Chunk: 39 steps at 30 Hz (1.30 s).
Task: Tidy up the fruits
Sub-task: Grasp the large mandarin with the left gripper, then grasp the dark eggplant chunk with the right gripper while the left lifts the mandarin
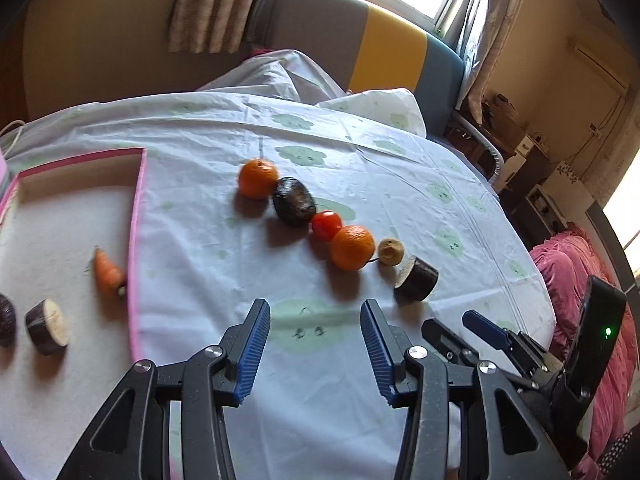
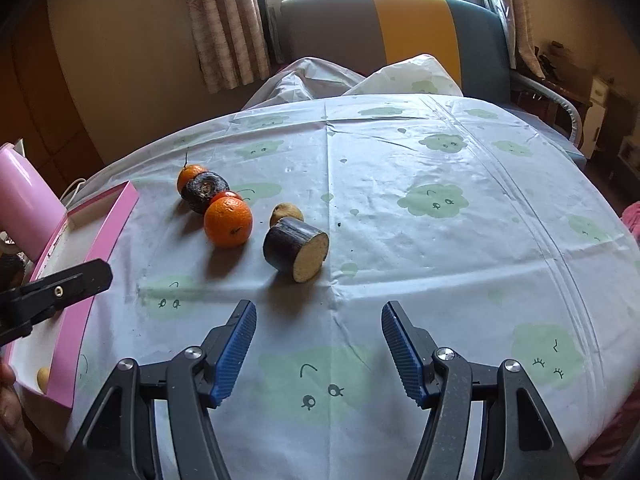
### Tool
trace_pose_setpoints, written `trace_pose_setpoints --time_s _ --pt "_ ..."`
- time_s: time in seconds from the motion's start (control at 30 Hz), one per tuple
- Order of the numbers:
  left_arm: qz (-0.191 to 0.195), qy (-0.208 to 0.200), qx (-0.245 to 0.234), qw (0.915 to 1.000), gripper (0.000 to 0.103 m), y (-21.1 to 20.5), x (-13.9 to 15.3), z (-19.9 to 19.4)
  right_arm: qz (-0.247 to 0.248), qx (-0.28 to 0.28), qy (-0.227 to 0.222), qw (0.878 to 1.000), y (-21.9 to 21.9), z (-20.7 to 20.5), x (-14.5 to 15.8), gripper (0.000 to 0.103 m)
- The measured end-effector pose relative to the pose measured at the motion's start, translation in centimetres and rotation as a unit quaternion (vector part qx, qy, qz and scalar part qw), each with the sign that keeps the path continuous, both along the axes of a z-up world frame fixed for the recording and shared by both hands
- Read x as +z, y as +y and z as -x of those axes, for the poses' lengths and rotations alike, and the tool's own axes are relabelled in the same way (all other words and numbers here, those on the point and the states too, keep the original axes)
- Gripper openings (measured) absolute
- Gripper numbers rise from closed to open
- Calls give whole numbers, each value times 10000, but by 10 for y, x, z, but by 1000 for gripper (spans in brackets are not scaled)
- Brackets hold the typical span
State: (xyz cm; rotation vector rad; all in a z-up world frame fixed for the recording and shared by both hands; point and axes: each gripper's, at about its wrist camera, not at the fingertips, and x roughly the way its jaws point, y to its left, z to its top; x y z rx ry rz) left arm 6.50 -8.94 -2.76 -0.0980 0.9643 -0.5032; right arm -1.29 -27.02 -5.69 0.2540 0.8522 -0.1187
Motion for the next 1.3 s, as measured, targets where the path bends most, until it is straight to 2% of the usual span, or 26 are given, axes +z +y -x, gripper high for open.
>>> trace_pose_setpoints --time_s 0.27,0.47,0.77,0.8,0.83,0.9,1.1,1.3 --pt "-39 32 -181 9998 48 -36 -6 -20 -38 -183 36 9998 -15 -1 -4 66" --pt "-62 236 -97 9997 48 -51 -17 -42 -51 -182 59 9998 -19 -1 -8 66" --pt "-133 327 -7 9994 48 -73 -31 -60 15 -81 36 10000 -19 -3 -9 66" --pt "-144 369 19 9992 44 -74 -34 -61 23 -71 32 10000 -19 -3 -9 66" --pt "-190 357 51 9992 40 -73 -37 -62 39 -58 31 10000 -19 -3 -9 66" --pt "-114 305 6 9995 40 -72 -40 -60 62 -37 25 10000 -19 -3 -10 66" --pt "-217 136 -37 9997 39 -61 -35 -42 82 -12 12 10000 -19 -3 -11 66" --pt "-532 -242 21 9983 39 -35 -29 -14 105 20 19 9999 -19 -3 -10 66"
